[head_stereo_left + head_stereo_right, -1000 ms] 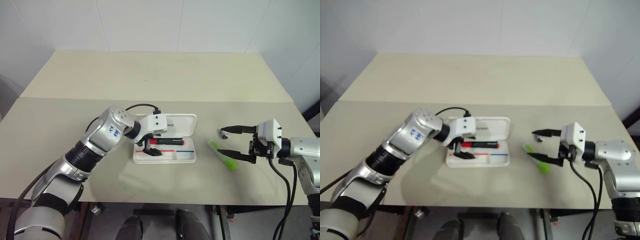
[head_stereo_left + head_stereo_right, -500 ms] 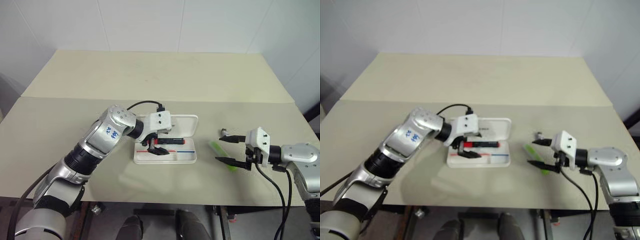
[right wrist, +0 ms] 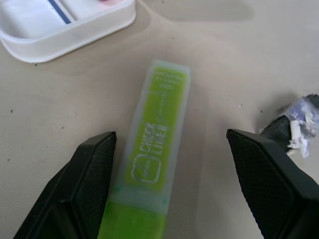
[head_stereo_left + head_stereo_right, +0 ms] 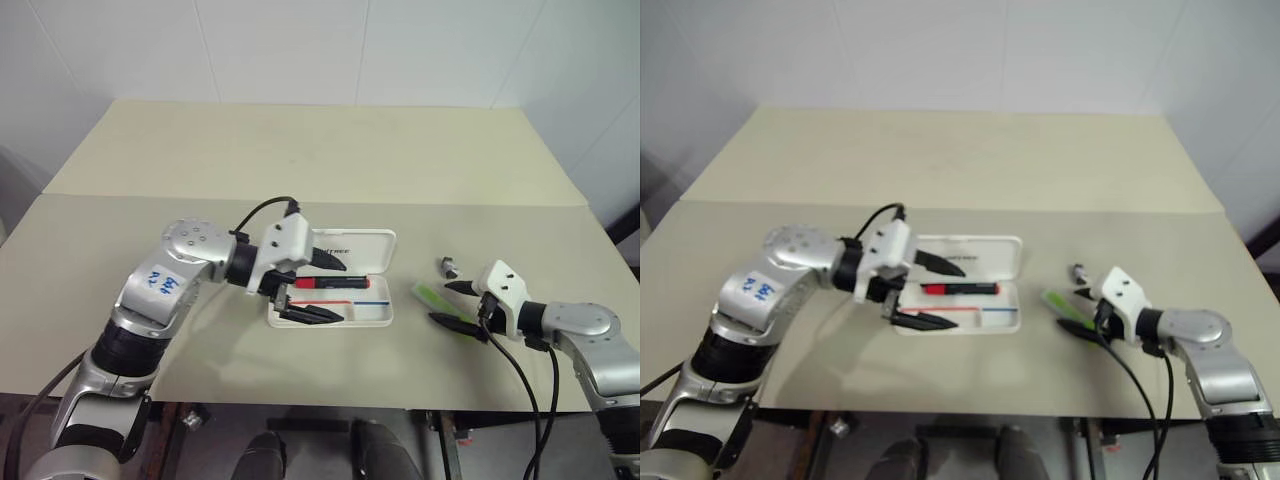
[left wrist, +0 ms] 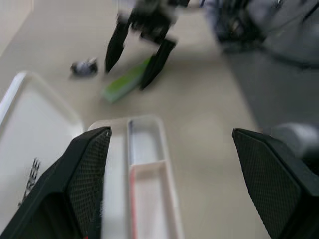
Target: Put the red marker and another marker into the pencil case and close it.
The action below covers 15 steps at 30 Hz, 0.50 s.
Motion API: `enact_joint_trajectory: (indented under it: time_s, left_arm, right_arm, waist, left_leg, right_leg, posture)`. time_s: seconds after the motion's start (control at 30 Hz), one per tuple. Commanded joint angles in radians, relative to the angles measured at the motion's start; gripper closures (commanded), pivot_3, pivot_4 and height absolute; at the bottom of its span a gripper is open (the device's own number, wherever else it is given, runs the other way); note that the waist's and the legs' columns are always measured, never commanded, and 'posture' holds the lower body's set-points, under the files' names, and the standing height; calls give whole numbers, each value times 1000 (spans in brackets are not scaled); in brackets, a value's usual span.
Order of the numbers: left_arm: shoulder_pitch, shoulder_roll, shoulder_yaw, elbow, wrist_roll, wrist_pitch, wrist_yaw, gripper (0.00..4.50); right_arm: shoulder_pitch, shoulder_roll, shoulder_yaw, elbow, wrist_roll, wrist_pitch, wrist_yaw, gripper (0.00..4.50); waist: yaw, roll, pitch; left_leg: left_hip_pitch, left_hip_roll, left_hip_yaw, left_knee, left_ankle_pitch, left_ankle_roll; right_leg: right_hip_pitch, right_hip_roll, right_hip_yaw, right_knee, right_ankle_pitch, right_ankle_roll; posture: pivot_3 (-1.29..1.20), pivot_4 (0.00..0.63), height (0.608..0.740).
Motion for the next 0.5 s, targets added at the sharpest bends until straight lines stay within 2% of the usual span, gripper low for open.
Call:
enact_joint_trajectory:
  time_s: [0.03, 0.23, 0.37, 0.4, 0.5]
  left_arm:
    - [62, 33, 97, 12, -58, -109, -43, 365]
    - [126, 74, 192, 47, -116, -213, -95, 365]
    - [177, 141, 249, 92, -112, -265, -120, 332]
    - [189, 155, 260, 101, -116, -277, -128, 332]
    - [214, 187, 290, 127, -118, -306, -141, 332]
  right_arm:
    - [14, -7, 9, -20, -4, 73, -26, 0]
    - [17, -5, 11, -35, 1, 109, -33, 0]
    - [34, 6, 15, -52, 9, 134, -45, 937]
    - [35, 9, 18, -55, 8, 138, -48, 1281]
    - [34, 17, 22, -57, 9, 141, -59, 2371]
  waist:
    - [0, 0, 0]
    - [1, -1, -1]
    - [0, -1, -1]
    - [0, -1, -1]
    - [0, -4, -2]
  left_leg:
    - [1, 0, 0, 0, 0, 0]
    - [3, 1, 1, 0, 0, 0]
    - [12, 1, 1, -3, 0, 0]
    - [13, 1, 1, -3, 0, 0]
    - [13, 1, 2, -3, 0, 1]
  right_leg:
    - [1, 0, 0, 0, 0, 0]
    - [4, 0, 0, -4, 0, -2]
    - [15, 0, 1, -9, -3, -7]
    - [16, 0, 1, -10, -7, -15]
    - [17, 0, 1, -10, -8, -16]
  posture:
    - [0, 150, 740]
    - [0, 150, 740]
    - [0, 150, 740]
    - [0, 150, 740]
    - [0, 150, 740]
